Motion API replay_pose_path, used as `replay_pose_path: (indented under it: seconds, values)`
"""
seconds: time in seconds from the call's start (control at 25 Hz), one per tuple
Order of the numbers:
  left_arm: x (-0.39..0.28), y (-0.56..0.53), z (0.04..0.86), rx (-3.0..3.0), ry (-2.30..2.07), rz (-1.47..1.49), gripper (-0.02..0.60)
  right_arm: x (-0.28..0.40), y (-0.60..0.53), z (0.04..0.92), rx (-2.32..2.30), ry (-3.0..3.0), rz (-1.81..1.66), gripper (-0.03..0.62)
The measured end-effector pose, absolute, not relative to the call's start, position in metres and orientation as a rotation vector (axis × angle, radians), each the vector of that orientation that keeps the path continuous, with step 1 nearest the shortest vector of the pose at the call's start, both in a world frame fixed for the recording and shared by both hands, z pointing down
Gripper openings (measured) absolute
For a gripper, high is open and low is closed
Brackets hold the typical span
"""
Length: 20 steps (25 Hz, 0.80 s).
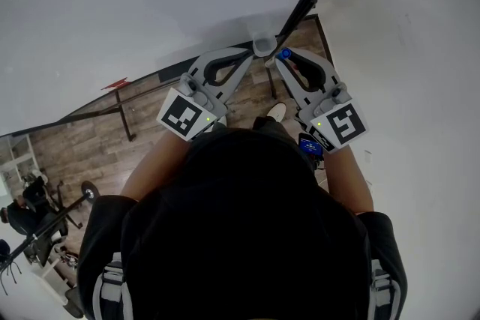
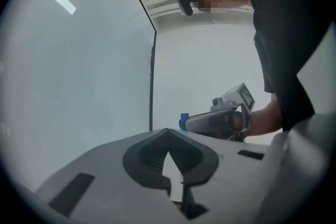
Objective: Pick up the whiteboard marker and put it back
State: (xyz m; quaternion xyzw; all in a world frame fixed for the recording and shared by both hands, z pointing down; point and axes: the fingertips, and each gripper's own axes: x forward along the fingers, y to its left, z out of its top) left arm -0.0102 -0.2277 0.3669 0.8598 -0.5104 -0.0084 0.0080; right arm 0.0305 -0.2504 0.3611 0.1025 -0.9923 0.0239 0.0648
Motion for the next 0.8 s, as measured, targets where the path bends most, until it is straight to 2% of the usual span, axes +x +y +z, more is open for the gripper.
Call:
replay_pose_path:
  seconds: [0.8]
  values:
    - [-0.0076,-0.2315,0.3675,2.7,-1.558,-0.039,0.003,0.028,-0.2484,0.3608,0.281,-2.995,0.068,0.063]
